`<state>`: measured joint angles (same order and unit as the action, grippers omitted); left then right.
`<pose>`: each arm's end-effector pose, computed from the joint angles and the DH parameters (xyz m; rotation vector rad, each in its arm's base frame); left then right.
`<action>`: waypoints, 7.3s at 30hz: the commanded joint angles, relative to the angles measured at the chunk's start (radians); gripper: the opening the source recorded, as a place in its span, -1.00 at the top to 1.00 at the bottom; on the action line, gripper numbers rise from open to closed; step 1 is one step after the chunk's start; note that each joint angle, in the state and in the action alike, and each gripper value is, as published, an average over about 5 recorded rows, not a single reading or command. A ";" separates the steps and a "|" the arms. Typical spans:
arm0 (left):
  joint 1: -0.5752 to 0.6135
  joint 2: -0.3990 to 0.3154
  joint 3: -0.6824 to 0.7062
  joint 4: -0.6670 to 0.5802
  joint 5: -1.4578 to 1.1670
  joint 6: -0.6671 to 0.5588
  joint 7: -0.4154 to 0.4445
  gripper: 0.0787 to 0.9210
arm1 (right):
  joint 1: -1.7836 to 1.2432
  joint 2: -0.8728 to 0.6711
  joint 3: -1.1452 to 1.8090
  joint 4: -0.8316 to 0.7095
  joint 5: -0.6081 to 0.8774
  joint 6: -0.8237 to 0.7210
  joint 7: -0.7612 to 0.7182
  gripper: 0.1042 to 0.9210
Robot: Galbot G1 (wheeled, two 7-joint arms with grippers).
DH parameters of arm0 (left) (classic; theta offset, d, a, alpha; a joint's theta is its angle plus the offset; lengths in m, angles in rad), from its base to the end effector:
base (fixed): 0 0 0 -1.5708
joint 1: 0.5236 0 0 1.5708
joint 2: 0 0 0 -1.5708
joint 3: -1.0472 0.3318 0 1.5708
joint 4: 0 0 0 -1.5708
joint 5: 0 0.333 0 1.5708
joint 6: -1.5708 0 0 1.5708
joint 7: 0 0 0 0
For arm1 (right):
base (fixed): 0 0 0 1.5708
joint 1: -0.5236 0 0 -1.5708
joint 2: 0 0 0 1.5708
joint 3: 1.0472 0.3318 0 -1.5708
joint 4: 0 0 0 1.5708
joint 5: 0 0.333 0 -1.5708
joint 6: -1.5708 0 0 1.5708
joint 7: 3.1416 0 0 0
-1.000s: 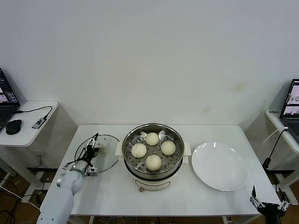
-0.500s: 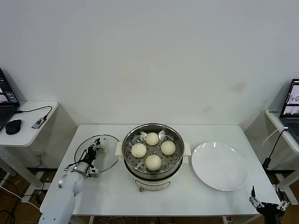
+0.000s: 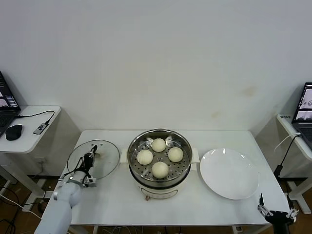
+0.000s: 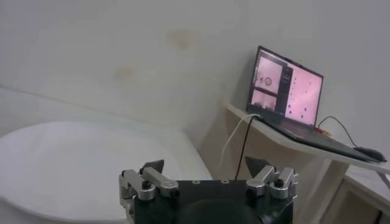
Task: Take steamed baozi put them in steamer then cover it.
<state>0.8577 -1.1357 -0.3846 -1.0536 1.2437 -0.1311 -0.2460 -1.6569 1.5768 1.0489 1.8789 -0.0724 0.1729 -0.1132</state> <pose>0.3695 0.1729 -0.4047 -0.1842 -2.0813 -2.3086 0.0924 -0.1577 -0.3472 -0.4797 -2.9007 0.4836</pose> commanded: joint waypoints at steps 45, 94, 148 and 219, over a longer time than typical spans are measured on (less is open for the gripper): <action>-0.071 0.011 0.526 -0.910 -0.079 0.737 0.583 0.86 | 0.050 0.006 -0.174 -0.031 -0.200 -0.001 0.034 -0.76; 0.090 -0.368 0.509 -0.773 0.392 0.687 0.652 0.86 | 0.059 0.004 -0.219 -0.077 -0.242 0.011 0.036 -0.76; 0.113 -0.403 0.482 -0.725 0.347 0.693 0.599 0.85 | 0.051 0.004 -0.242 -0.090 -0.261 0.019 0.030 -0.76; 0.977 -0.131 -0.134 -0.998 -1.617 -0.120 0.089 -0.77 | -0.096 -0.124 -0.332 0.029 0.038 0.069 -0.004 -0.76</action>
<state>1.8119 -1.2564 -0.5050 -2.0674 -0.2955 -0.2328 -0.1646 -1.7391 1.4658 0.7231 1.8990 -0.0530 0.2532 -0.1125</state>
